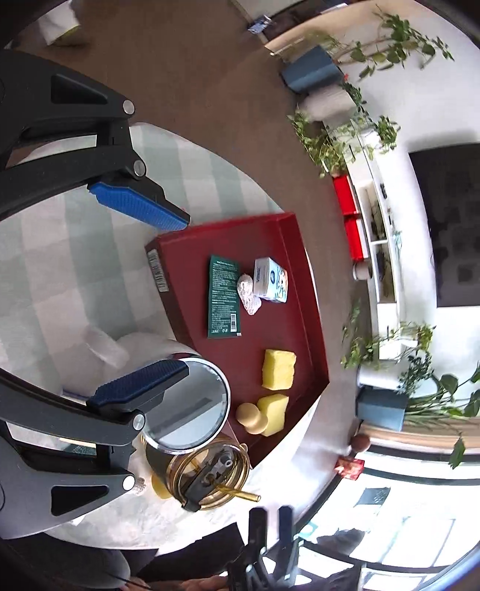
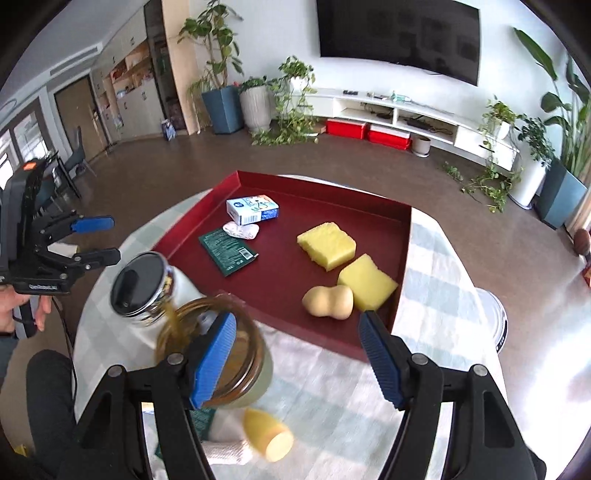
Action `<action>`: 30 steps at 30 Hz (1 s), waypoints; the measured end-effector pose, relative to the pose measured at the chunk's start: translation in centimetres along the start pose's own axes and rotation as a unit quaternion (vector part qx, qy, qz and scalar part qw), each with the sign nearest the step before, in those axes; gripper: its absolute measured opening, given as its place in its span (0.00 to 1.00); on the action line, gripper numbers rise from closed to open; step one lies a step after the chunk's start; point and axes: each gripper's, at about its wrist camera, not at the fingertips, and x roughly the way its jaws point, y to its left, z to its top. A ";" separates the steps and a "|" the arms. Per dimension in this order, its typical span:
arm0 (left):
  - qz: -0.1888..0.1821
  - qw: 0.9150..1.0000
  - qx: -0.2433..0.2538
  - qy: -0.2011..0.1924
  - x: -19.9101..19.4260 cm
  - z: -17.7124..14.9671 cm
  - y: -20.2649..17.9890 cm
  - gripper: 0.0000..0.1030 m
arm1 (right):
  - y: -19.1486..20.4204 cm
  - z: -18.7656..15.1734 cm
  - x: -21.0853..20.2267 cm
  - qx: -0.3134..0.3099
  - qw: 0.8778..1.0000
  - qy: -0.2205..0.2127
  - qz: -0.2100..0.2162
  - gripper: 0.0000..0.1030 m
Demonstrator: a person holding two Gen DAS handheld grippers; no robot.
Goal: Organize soft objects
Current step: 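Move both open tools back over the table toward the white sachets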
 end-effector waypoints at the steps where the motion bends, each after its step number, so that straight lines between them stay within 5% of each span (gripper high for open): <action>1: 0.013 1.000 -0.007 -0.001 -0.5 -0.3 0.1 0.69 | 0.1 -0.5 -0.6 0.008 1.000 -0.005 0.002 0.70; 13: 0.092 0.994 -0.059 -0.003 -5.4 -9.5 -6.3 0.69 | 7.9 -8.1 -5.8 0.060 0.997 -0.035 -0.046 0.70; 22: 0.068 0.997 -0.020 0.011 -5.4 -14.2 -11.6 0.69 | 11.3 -14.5 -6.5 0.058 0.996 -0.001 -0.074 0.73; 30: 0.019 0.998 -0.007 0.054 -5.3 -18.4 -15.1 0.69 | 11.7 -21.5 -4.7 0.084 0.993 0.072 -0.052 0.74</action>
